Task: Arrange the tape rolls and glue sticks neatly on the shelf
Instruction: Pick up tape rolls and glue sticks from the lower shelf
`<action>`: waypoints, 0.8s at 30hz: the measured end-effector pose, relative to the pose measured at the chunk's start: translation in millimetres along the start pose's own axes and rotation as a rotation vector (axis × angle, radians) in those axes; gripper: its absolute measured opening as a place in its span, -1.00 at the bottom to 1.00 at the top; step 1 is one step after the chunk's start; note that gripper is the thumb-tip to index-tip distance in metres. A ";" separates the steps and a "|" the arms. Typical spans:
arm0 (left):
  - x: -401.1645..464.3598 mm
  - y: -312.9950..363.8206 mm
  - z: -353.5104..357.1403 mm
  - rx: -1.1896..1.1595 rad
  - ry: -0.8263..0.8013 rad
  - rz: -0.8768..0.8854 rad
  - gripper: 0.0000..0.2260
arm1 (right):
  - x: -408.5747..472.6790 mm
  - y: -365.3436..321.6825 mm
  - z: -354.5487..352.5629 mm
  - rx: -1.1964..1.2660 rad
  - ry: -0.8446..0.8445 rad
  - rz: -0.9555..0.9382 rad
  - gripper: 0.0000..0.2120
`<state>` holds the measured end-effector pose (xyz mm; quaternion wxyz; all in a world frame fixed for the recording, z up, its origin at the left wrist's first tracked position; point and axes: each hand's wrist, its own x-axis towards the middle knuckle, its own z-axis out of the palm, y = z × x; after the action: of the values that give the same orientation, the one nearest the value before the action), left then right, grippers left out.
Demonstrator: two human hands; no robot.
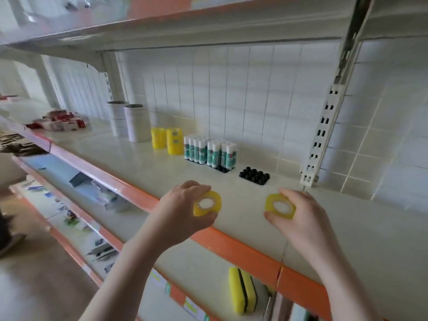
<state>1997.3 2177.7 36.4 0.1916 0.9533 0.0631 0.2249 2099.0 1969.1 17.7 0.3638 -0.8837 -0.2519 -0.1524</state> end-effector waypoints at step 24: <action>188.8 -368.9 -71.4 -0.050 -0.092 0.131 -0.54 | 211.5 -199.7 261.9 -0.228 0.038 0.051 -0.49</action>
<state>2120.6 2579.6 26.6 0.2027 0.9597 -0.0137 0.1941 2185.3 2349.9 46.1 0.2693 -0.9224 -0.2035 -0.1875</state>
